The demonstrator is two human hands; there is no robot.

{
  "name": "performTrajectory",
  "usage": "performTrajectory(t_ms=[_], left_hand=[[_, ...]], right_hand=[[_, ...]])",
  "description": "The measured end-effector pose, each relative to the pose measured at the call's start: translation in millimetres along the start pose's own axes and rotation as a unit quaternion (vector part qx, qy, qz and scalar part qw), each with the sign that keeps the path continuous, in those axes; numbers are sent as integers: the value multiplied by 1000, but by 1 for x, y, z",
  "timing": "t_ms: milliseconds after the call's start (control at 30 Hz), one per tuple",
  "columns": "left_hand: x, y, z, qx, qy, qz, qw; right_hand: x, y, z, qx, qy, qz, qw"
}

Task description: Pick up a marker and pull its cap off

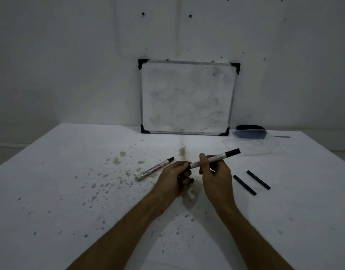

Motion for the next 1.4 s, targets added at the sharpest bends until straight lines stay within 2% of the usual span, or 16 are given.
performTrajectory(t_ms=[133, 200, 300, 367, 433, 533, 633, 733, 900, 1067, 1133, 1200, 1300, 1400], left_hand=[[6, 14, 8, 35, -42, 26, 998], [8, 26, 13, 70, -63, 50, 994], [7, 38, 17, 166, -99, 77, 978], [6, 42, 19, 209, -126, 95, 965], [4, 40, 23, 250, -159, 108, 949], [-1, 32, 24, 300, -198, 101, 928], [-3, 24, 23, 360, -218, 105, 901], [-8, 21, 24, 372, -228, 110, 893], [-16, 14, 32, 414, -261, 126, 863], [-16, 0, 38, 387, -253, 101, 881], [-10, -10, 47, 400, -257, 84, 876], [-2, -23, 54, 412, -256, 59, 873], [13, -46, 64, 375, -244, 15, 894], [38, -73, 81, 432, -265, 7, 862]], right_hand=[[14, 18, 13, 55, -79, 26, 995], [21, 25, 15, 48, -99, 9, 994], [21, 25, 15, -123, -85, -69, 986], [16, 20, 12, -260, -38, -107, 959], [11, 11, 9, -341, 14, -135, 930], [5, 1, 14, -419, 39, -153, 894], [1, -2, 18, -452, 38, -138, 881], [-2, 0, 12, -484, 62, -120, 865], [-3, 5, -14, -387, 94, -132, 908], [-6, -2, -43, -384, 185, -124, 896], [-2, 5, -48, -388, 197, -115, 893], [2, 17, -52, -381, 193, -110, 897], [12, 43, -51, -336, 152, -88, 925], [26, 78, -46, -335, 109, -50, 935]])
Point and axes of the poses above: each hand's wrist, its own x-axis towards the middle knuckle, its own y-axis out of the back of the hand, z = x × y, the point moved 9 cm from there along x, towards the middle knuckle, and after that the axes turned 13 degrees about x, right-handed, at the moved point
